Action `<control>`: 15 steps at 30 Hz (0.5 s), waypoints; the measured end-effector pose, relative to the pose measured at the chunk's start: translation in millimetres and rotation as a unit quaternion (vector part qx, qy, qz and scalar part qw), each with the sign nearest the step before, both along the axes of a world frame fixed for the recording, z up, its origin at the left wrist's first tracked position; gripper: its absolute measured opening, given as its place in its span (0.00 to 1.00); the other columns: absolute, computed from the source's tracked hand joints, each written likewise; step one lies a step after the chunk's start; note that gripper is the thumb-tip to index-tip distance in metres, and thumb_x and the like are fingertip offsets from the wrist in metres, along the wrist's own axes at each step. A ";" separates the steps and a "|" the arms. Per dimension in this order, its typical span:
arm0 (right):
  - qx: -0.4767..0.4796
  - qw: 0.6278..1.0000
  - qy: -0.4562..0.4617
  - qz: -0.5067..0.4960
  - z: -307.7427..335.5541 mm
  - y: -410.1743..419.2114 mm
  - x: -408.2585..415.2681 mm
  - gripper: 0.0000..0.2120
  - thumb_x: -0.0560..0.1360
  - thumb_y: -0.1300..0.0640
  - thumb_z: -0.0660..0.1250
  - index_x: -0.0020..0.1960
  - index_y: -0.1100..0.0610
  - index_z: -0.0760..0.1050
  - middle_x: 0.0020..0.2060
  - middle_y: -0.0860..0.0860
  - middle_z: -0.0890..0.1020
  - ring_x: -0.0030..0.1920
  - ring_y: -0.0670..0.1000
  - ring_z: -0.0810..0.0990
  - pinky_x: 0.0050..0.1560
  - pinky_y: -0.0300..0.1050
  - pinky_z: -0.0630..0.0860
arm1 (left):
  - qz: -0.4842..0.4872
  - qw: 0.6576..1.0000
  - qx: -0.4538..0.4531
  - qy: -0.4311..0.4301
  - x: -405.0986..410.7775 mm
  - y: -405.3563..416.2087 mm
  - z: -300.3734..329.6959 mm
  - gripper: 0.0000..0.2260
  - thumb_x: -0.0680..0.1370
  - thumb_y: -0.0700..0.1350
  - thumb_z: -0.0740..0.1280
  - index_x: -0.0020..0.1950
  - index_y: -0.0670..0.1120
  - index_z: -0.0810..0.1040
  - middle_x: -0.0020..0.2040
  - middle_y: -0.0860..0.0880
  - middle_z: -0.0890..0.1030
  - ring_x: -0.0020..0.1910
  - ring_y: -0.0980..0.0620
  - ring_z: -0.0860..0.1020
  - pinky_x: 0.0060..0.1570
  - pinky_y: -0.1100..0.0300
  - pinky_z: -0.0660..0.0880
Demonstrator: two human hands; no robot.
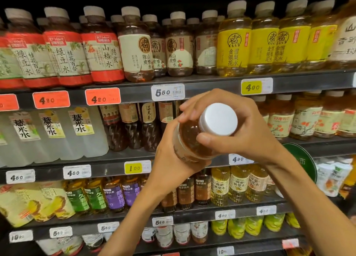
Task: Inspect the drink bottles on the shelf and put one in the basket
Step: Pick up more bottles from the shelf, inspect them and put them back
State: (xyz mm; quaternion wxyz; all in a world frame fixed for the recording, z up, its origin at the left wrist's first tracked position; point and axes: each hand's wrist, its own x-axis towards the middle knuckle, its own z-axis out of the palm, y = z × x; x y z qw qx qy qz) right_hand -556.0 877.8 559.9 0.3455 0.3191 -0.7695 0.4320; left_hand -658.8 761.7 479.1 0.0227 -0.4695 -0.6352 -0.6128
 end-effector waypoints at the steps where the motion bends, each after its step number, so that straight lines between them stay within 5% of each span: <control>1: -0.018 1.000 -0.001 -0.003 -0.3 0.5 -0.8 0.10 0.70 0.62 0.69 0.51 0.59 0.75 0.48 0.54 0.83 0.54 0.56 0.81 0.57 0.48 0.75 | -0.004 1.000 -0.013 0.003 2.7 -4.1 -1.3 0.40 0.61 0.45 0.82 0.68 0.57 0.67 0.63 0.57 0.76 0.62 0.58 0.76 0.55 0.67 0.75; 8: -0.261 0.951 -0.150 0.075 2.1 10.5 -9.8 0.31 0.65 0.40 0.74 0.59 0.59 0.74 0.50 0.54 0.84 0.55 0.57 0.81 0.55 0.52 0.77 | -0.095 0.991 -0.055 -0.078 20.7 -25.6 4.1 0.34 0.61 0.50 0.79 0.63 0.53 0.70 0.55 0.55 0.81 0.55 0.56 0.81 0.47 0.65 0.78; 11: -0.303 0.919 -0.229 0.105 7.6 10.4 -18.2 0.16 0.73 0.50 0.67 0.57 0.57 0.77 0.48 0.55 0.85 0.53 0.57 0.83 0.57 0.51 0.78 | -0.113 0.986 -0.053 -0.112 27.2 -25.8 5.2 0.33 0.61 0.54 0.76 0.63 0.53 0.68 0.55 0.57 0.82 0.55 0.57 0.81 0.46 0.65 0.78; 15: -0.301 0.921 -0.242 0.043 20.2 5.6 -26.3 0.11 0.76 0.52 0.64 0.51 0.57 0.80 0.45 0.54 0.85 0.47 0.53 0.84 0.51 0.45 0.80 | -0.126 0.977 -0.059 -0.162 29.9 -25.5 7.1 0.30 0.64 0.57 0.72 0.64 0.56 0.69 0.57 0.61 0.81 0.56 0.62 0.79 0.48 0.72 0.75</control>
